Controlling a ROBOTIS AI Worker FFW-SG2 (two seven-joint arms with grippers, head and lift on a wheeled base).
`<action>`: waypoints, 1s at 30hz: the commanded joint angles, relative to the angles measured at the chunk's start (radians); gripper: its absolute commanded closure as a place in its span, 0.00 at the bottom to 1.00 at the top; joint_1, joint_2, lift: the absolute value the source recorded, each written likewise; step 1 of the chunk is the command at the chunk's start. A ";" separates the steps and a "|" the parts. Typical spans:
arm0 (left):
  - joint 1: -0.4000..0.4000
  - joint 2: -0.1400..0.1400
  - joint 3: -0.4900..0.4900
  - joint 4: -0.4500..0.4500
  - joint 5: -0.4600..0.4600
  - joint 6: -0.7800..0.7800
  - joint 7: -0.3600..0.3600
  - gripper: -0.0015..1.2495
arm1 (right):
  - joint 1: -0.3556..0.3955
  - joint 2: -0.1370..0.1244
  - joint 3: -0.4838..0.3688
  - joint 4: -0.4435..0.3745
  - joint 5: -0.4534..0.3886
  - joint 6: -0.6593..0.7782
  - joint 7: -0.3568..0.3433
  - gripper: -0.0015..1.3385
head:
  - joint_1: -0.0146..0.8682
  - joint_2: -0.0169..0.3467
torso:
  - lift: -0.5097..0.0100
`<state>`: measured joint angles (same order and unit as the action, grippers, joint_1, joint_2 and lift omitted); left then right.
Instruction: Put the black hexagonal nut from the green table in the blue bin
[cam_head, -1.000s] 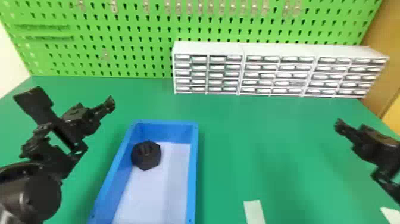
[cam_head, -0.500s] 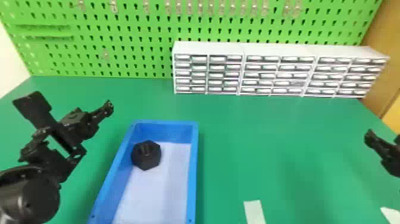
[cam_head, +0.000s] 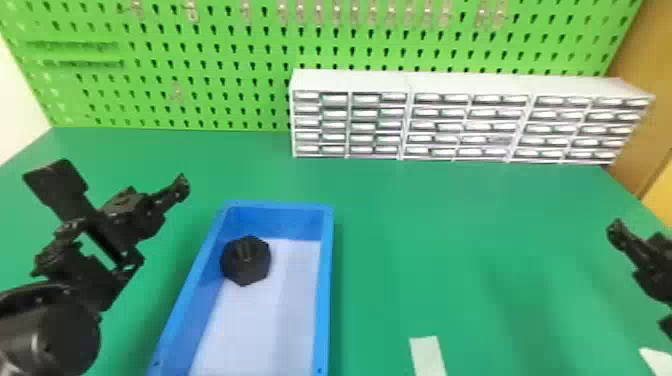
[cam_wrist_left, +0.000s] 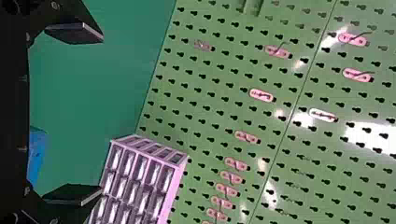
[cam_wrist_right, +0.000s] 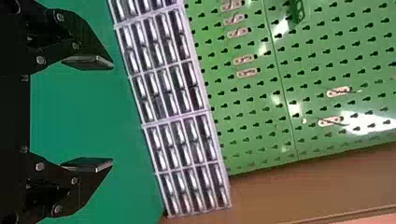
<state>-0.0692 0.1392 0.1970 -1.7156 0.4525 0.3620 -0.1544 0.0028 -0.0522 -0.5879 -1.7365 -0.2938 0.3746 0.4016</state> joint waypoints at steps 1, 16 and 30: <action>-0.001 -0.001 0.001 0.002 0.000 0.000 0.001 0.12 | -0.021 -0.054 0.031 0.072 -0.100 0.066 0.045 0.39 | 0.77 0.14 | 0.79; -0.009 -0.001 0.001 0.005 0.002 -0.002 -0.001 0.12 | -0.063 -0.072 0.048 0.104 -0.139 0.122 0.071 0.39 | 0.77 0.14 | 0.79; -0.012 -0.001 0.001 0.005 0.006 -0.002 -0.001 0.12 | -0.072 -0.046 0.048 0.095 -0.074 0.122 0.071 0.39 | 0.77 0.14 | 0.79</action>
<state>-0.0800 0.1383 0.1994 -1.7104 0.4585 0.3605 -0.1549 -0.0683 -0.1008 -0.5415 -1.6407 -0.3738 0.4970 0.4721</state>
